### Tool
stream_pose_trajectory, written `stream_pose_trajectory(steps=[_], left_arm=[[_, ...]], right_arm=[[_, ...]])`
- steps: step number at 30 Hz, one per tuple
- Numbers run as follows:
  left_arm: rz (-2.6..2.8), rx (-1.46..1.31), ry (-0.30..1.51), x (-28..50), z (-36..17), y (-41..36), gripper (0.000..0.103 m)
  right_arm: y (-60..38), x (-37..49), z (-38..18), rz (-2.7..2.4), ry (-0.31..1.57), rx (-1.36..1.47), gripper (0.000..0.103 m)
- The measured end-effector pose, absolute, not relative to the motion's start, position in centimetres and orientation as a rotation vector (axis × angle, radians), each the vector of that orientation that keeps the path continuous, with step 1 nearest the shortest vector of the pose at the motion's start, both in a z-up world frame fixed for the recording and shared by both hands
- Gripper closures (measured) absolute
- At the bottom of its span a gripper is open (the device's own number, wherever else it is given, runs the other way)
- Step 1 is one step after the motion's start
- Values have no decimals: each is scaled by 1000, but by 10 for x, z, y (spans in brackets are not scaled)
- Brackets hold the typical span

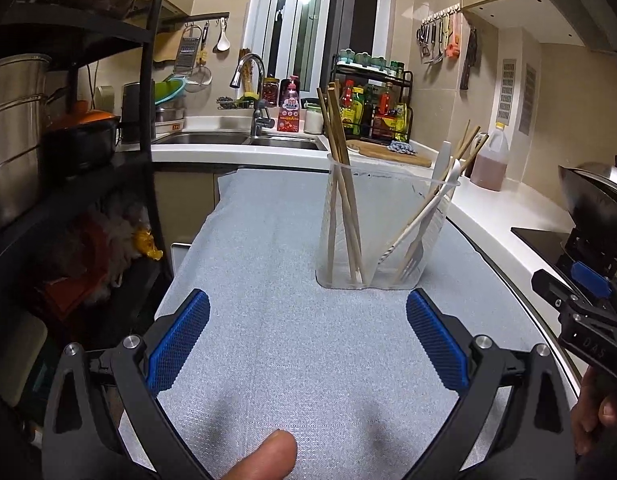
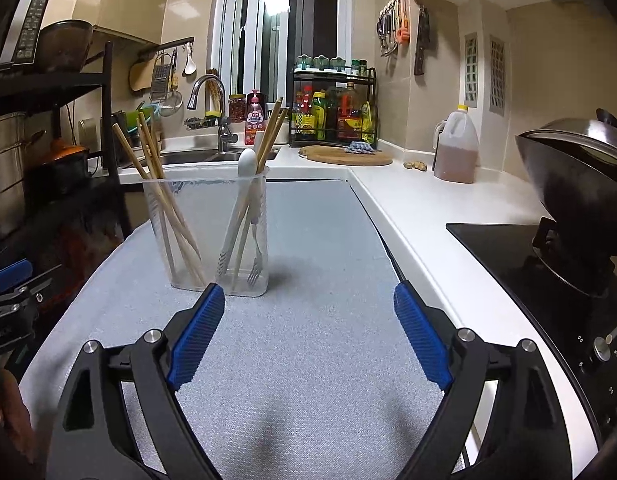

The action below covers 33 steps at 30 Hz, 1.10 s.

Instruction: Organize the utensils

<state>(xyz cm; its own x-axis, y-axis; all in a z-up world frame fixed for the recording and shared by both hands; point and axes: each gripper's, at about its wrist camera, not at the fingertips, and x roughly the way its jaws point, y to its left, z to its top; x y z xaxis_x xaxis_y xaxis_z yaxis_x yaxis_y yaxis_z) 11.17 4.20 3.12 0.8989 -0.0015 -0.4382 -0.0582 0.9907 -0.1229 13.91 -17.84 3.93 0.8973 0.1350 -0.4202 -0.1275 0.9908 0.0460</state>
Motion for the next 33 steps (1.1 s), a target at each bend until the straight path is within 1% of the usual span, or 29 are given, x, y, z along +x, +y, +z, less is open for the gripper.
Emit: stream_pose_trajectory(steps=[33], left_arm=[[21,-123,434,109,32,38,7]], right_arm=[[-178,139,38,135,433,10,17]])
